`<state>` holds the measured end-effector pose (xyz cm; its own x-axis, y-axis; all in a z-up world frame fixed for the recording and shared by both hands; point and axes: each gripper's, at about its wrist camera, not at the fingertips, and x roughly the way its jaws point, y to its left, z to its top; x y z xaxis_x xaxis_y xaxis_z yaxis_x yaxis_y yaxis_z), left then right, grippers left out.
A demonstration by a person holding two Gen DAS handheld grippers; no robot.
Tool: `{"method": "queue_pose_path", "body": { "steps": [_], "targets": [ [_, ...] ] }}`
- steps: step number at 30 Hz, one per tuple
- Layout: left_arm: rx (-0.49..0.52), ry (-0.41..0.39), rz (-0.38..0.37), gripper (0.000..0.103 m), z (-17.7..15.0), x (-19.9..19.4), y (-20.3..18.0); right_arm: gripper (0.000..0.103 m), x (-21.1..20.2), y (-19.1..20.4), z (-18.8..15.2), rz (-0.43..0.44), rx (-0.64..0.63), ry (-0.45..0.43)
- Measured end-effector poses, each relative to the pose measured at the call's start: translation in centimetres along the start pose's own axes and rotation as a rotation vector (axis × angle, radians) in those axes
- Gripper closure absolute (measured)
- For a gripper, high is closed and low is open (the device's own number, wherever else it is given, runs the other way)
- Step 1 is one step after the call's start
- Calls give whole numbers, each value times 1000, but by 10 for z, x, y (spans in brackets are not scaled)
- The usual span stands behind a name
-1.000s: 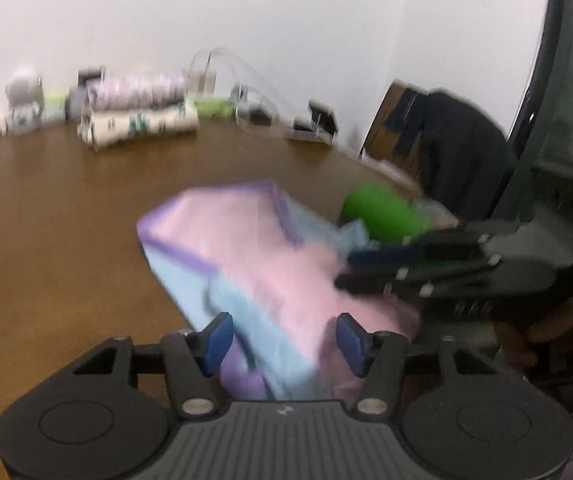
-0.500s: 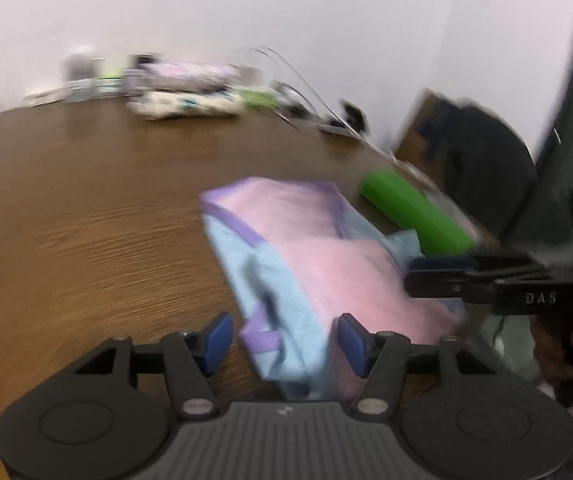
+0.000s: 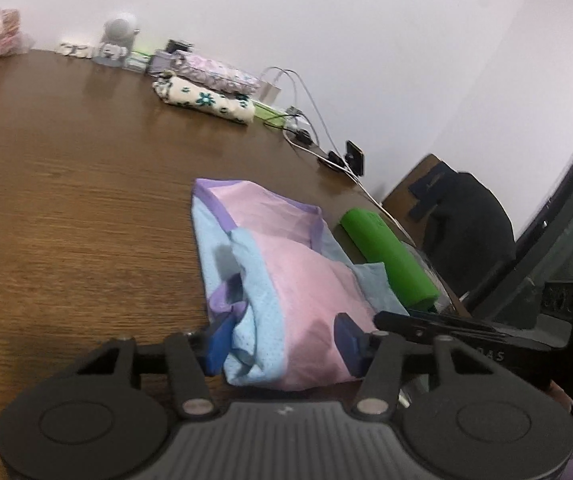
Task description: Fold clothes
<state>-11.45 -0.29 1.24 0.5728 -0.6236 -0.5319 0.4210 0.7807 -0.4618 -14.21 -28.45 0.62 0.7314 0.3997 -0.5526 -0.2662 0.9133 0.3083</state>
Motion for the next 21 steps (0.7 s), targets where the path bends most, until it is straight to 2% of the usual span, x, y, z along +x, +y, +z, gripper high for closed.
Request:
{"method": "queue_pose_path", "body": {
  "steps": [2, 4, 5, 6, 8, 9, 10, 11, 13, 15, 17, 18, 19, 20, 21],
  "targets": [
    [10, 15, 5, 52, -1, 5, -1, 61, 1, 0, -2, 3, 4, -2],
    [-8, 23, -4, 68, 0, 8, 0, 61, 1, 0, -2, 9, 9, -4],
    [-22, 34, -22, 88, 2, 9, 2, 61, 1, -1, -2, 10, 10, -4],
    [-38, 47, -38, 92, 3, 11, 4, 60, 1, -1, -2, 11, 12, -5],
    [-69, 77, -46, 93, 2, 15, 9, 63, 2, -1, -2, 7, 13, -1],
    [-78, 89, -45, 93, 1, 16, 11, 74, 2, -1, -2, 5, 14, 1],
    [-79, 93, -44, 93, 1, 16, 12, 78, 2, -1, -2, 3, 15, 3],
    [-78, 88, -42, 93, 2, 15, 12, 78, 2, -2, -2, 3, 18, 7],
    [-77, 78, -39, 84, 3, 12, 13, 78, 1, -3, -1, 4, 26, 7],
    [-75, 65, -38, 55, 4, 9, 14, 78, 1, -4, 0, 3, 33, -3],
    [-69, 42, -36, 49, 6, 7, 14, 68, 1, -6, 2, 2, 40, -13],
    [-67, 43, -27, 53, 7, 9, 13, 62, 1, -6, 2, 2, 44, -18],
    [-66, 49, -21, 58, 8, 12, 12, 61, 1, -7, 3, 1, 47, -23],
    [-67, 62, -20, 78, 8, 16, 12, 61, 0, -7, 4, 0, 51, -28],
    [-70, 77, -20, 89, 8, 19, 12, 62, 0, -8, 4, 0, 55, -32]
  ]
}}
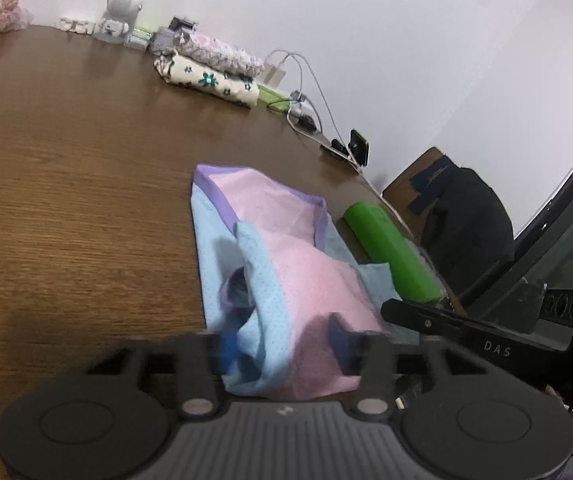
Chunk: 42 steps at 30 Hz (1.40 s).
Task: Fold clothes
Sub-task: 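Press and smooth the folded garment with both open tools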
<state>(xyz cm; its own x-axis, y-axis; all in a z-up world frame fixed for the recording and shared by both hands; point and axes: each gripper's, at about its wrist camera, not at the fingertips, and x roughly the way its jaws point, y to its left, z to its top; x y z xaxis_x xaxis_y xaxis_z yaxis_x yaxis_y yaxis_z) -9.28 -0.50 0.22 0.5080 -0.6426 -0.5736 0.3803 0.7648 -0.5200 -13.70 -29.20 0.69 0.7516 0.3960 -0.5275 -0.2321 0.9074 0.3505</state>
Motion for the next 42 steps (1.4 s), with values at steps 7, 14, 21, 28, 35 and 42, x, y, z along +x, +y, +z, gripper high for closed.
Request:
{"method": "queue_pose_path", "body": {
  "steps": [7, 14, 21, 28, 35, 42],
  "targets": [
    [-18, -1, -7, 81, -2, -5, 4, 80, 6, 3, -2, 1, -9, 27],
    [17, -51, 11, 70, 9, -14, 2, 75, -8, 5, 9, -29, -54, -71],
    [13, -20, 26, 87, 2, -1, 3, 75, 5, 20, 16, -32, -116, -89],
    [42, -79, 37, 68, 8, -14, 0, 71, 20, 25, 9, -31, -133, -36],
    [128, -174, 66, 65, 20, -24, -12, 69, 14, 27, 12, -21, -151, -79],
    [199, -111, 94, 66, 32, 4, -20, 61, 14, 28, 14, -19, -167, -94]
  ]
}}
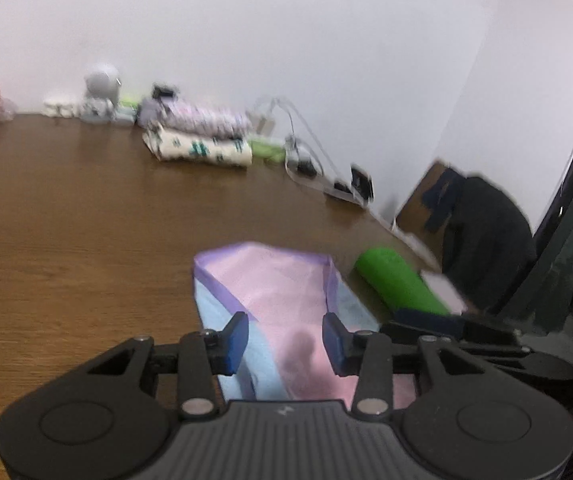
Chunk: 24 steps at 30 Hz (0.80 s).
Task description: Fold clothes
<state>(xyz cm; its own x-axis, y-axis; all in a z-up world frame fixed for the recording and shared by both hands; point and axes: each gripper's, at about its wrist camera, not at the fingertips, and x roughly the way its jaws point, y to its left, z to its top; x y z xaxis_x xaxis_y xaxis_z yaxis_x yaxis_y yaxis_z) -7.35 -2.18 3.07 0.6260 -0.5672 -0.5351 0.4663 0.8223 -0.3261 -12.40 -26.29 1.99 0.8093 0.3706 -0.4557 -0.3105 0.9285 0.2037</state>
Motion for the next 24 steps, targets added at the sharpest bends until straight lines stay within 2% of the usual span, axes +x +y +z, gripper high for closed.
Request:
{"method": "queue_pose_path", "body": {
  "steps": [3, 4, 7, 9, 10, 13, 15, 17, 20, 22, 24],
  "targets": [
    [13, 76, 28, 65, -6, 19, 2, 61, 16, 0, -5, -17, 0, 80],
    [5, 79, 22, 65, -7, 20, 5, 61, 21, 0, -6, -23, -1, 106],
    [3, 43, 14, 61, 5, 14, 13, 58, 20, -4, 5, -14, -6, 98],
    [18, 22, 71, 47, 24, 15, 18, 53, 19, -10, 24, -21, -10, 72],
    [26, 24, 102, 45, 34, 20, 20, 52, 19, -13, 33, -24, -12, 59],
    [38, 43, 152, 48, 55, 48, 32, 46, 40, -19, 41, -62, -10, 103],
    [23, 75, 192, 58, 63, 69, 37, 46, 54, -22, 46, -89, -9, 135],
    [22, 103, 185, 65, 65, 83, 39, 50, 68, -26, 51, -115, -8, 167],
    [59, 117, 162, 79, 62, 90, 36, 67, 90, -31, 59, -155, -5, 214],
    [74, 128, 150, 97, 60, 91, 35, 81, 104, -34, 64, -182, -4, 246],
    [66, 114, 134, 101, 59, 83, 34, 94, 118, -38, 69, -208, -3, 278]
  ]
}}
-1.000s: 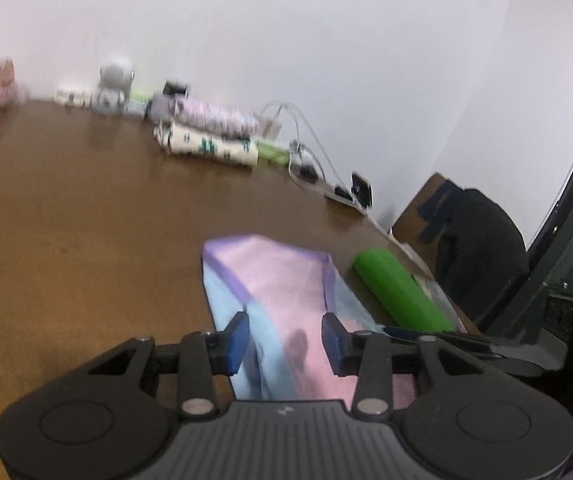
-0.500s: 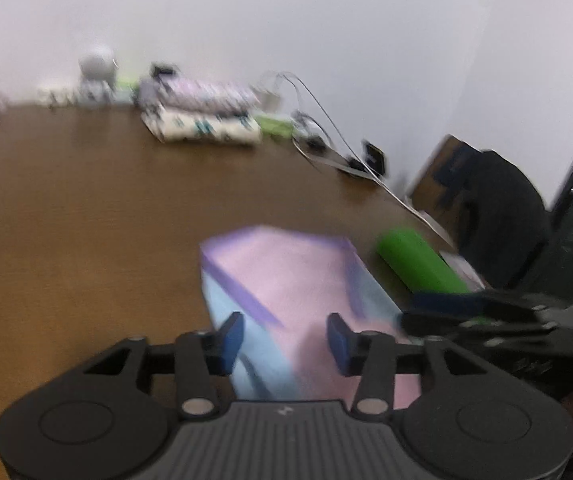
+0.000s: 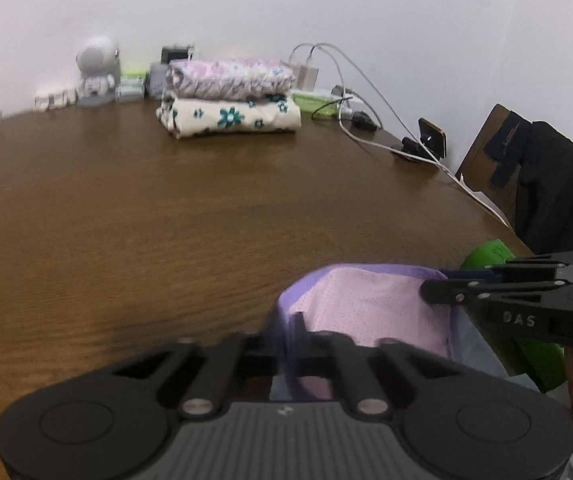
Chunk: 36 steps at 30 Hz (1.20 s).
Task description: Fold clothes
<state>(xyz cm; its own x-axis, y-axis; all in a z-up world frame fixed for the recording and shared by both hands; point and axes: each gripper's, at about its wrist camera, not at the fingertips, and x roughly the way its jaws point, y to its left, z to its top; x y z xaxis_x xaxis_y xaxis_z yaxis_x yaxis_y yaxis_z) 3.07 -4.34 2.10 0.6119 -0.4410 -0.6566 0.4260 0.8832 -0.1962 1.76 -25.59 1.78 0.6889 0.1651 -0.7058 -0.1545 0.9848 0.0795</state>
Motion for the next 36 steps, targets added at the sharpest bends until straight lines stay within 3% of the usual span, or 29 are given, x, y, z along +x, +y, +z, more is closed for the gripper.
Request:
{"method": "queue_pose_path", "body": {
  "steps": [5, 11, 14, 15, 17, 19, 21, 22, 24, 27, 30, 33, 34, 36],
  "targets": [
    [-11, -74, -44, 102, -10, -33, -4, 99, -37, -13, -9, 139, 2, -94],
    [-25, -192, -81, 101, -61, -106, -28, 100, -117, -24, -52, 319, -208, -228],
    [47, -154, -88, 93, -94, -116, -36, 99, -140, -22, -83, 377, -332, -193],
    [75, -134, -85, 88, -104, -116, -37, 94, -141, -21, -93, 379, -372, -156],
    [90, -103, -82, 88, -114, -120, -32, 83, -138, -18, -108, 383, -438, -76],
    [59, -133, -112, 83, -110, -129, -24, 67, -144, -18, -110, 384, -452, -91],
    [48, -155, -129, 52, -102, -127, -26, 64, -151, -19, -108, 390, -442, -134],
    [43, -166, -137, 48, -97, -126, -26, 59, -154, -21, -104, 397, -422, -169],
    [32, -189, -154, 47, -89, -124, -28, 54, -157, -23, -95, 402, -370, -235],
    [21, -203, -175, 49, -78, -118, -31, 54, -150, -18, -89, 434, -333, -259],
    [84, -87, -148, 53, -89, -91, -47, 54, -130, -2, -89, 439, -342, -199],
    [101, -72, -126, 53, -99, -92, -45, 52, -110, 10, -106, 335, -434, -120],
    [90, -71, -126, 53, -101, -94, -42, 47, -111, 8, -110, 319, -426, -130],
    [35, -76, -116, 42, -99, -102, -31, 41, -118, -3, -109, 321, -352, -135]
  ]
}}
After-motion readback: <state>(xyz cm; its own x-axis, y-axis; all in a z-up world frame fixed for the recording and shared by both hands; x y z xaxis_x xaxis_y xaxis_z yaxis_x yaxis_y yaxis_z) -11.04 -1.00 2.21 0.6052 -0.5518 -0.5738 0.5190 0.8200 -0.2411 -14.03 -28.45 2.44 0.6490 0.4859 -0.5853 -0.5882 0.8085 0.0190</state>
